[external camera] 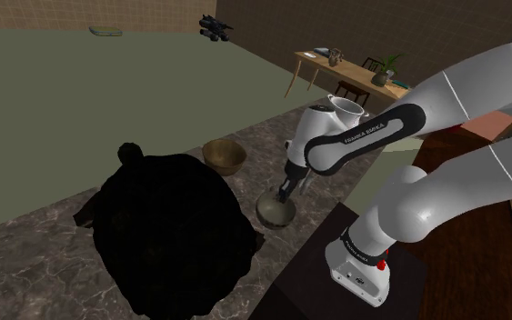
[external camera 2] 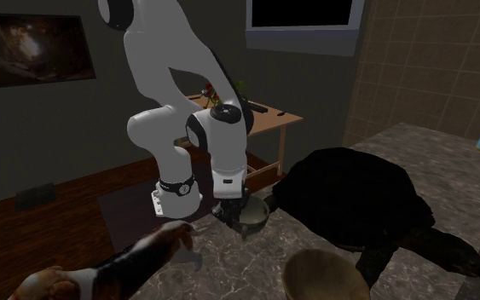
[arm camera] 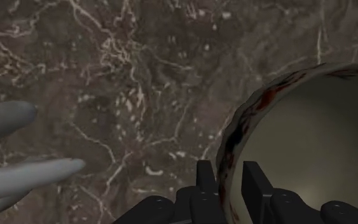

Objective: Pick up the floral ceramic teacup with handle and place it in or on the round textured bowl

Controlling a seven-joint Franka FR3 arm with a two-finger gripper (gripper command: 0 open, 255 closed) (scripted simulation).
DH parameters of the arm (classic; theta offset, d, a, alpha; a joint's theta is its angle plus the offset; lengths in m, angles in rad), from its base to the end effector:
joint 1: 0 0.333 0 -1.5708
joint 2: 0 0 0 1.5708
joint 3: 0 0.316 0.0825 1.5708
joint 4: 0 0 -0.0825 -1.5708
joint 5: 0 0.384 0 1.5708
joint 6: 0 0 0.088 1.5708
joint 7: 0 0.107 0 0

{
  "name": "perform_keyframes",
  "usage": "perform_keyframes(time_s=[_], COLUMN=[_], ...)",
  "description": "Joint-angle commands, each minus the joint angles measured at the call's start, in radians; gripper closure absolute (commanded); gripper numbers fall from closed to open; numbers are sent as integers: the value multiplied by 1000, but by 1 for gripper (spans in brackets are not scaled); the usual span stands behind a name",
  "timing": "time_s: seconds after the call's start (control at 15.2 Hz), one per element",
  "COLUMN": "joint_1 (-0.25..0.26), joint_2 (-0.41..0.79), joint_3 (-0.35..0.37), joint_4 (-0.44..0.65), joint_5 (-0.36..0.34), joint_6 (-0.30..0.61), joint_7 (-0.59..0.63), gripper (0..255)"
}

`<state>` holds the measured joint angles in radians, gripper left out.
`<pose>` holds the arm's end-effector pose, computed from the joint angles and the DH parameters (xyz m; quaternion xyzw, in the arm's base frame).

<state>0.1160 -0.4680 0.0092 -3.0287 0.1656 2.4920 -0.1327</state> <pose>0.2891 0.0349 0.2637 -0.9965 -0.0605 0.0339 0.0458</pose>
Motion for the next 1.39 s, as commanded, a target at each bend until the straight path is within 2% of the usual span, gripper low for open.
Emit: perform_keyframes(time_s=[0.0, 0.66, 1.32], joint_1=[-5, -22, -30], joint_2=[-35, -201, -306], joint_3=[2, 7, 5], joint_4=[6, 62, 147], joint_5=[-7, -33, -49], joint_6=[-42, -263, -452], joint_7=[6, 33, 51], gripper=[255, 255, 255])
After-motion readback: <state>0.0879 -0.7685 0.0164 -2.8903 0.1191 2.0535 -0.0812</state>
